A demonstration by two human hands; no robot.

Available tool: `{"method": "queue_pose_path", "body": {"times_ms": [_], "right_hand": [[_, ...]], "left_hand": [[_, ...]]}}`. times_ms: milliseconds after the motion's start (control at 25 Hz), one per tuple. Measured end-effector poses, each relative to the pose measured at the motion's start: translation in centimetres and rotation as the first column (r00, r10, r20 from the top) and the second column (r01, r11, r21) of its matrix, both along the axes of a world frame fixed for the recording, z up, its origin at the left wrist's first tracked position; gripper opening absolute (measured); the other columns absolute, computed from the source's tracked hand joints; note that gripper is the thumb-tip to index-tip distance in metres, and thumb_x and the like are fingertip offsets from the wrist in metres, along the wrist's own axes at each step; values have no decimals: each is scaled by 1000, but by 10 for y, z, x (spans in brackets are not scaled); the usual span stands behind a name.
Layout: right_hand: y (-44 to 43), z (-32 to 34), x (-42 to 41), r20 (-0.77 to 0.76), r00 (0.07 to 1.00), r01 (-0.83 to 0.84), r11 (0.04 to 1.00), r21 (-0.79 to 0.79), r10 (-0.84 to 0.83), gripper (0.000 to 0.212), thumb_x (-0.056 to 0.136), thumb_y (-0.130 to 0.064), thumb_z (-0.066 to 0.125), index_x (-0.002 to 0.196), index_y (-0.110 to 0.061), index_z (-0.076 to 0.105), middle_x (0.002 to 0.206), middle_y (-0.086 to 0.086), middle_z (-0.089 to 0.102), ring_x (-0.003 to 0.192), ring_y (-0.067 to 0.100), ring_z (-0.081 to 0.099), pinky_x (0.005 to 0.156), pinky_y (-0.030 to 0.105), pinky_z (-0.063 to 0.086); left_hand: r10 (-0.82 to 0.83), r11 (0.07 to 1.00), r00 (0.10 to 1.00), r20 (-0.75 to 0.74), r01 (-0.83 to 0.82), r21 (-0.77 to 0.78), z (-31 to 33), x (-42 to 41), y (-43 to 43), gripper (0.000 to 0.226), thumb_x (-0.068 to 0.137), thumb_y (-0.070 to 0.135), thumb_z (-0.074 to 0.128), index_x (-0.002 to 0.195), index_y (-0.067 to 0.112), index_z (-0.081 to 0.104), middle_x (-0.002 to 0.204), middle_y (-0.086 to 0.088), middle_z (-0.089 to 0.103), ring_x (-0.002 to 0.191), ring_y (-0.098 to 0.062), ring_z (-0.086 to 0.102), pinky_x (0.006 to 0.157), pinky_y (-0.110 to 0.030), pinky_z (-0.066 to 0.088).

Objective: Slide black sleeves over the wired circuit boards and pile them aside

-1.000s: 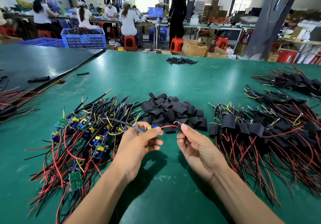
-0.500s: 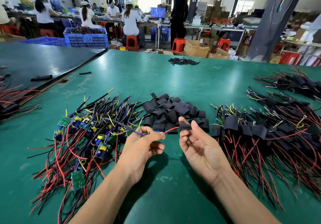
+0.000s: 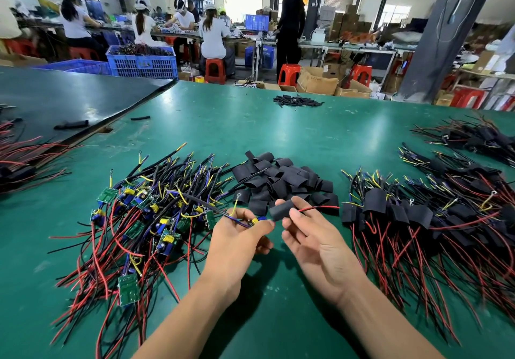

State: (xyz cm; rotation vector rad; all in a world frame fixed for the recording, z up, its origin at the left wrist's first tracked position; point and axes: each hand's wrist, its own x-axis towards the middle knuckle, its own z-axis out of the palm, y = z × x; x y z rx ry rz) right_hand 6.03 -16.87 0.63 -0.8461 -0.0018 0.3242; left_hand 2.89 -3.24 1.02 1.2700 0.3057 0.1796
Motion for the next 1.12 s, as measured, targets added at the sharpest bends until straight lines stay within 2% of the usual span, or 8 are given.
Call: {"method": "queue_pose_path", "body": {"times_ms": [120,240,320,400,520,600,840,1120], "right_hand": [[3,-3,-2,84,996,12,994,-106,-3,46,64,-19,78,108,-11,68,96,8,73,74,10,66,65,21,54],[5,-8,-3,123,991,77,966,-246,-47,23,68,-22,79,90,-15,77,98,11,75,75,13,64,68,28,54],[2,-10,-2,159,981,160,923,-350,-110,7,79,-18,77,85,-17,78,87,5,74,69,12,61,67,30,52],[-2,-9,1,199,969,220,885,-411,-149,7,85,-16,74,90,-19,77,73,-2,68,60,10,54,58,26,44],[-4,-4,3,177,970,220,916,-336,-168,13,85,-14,74,96,-20,74,62,-3,50,48,10,38,47,22,34],[-3,0,1,135,984,144,956,-255,-112,17,75,-20,78,92,-20,75,63,-5,51,43,9,34,41,20,31],[-4,6,-1,139,989,-11,978,-208,41,40,65,-36,79,98,-15,72,69,2,60,43,8,44,41,20,35],[-4,4,-3,290,957,65,944,-323,33,11,79,-33,81,78,-23,75,77,8,70,44,11,46,43,21,36]], "left_hand": [[2,997,999,38,-5,71,1,-2,-1,28,82,0,74,86,11,49,65,-8,61,51,-19,58,50,-25,49],[-69,997,995,77,65,49,3,-5,-1,24,85,0,73,93,10,52,70,-5,68,58,-21,63,54,-25,50],[-125,992,989,75,122,39,4,-8,-3,20,88,2,70,100,9,56,78,-7,72,66,-23,69,56,-24,51],[-173,984,983,66,169,58,6,-9,-4,15,91,6,68,103,11,60,86,-12,74,71,-23,72,59,-24,51],[-226,971,971,73,219,94,8,-11,-4,12,89,10,70,101,12,68,92,-10,75,76,-22,71,63,-26,50],[-231,969,970,75,223,103,8,-11,-2,12,88,11,72,100,12,71,89,-4,74,74,-21,68,64,-26,50],[-236,970,969,74,240,-36,8,-8,7,13,78,25,75,88,17,74,92,-7,73,66,-16,63,61,-25,48],[-287,932,953,97,301,-200,8,-5,15,20,69,31,79,86,19,77,88,-4,72,61,-10,57,57,-21,46]]}}
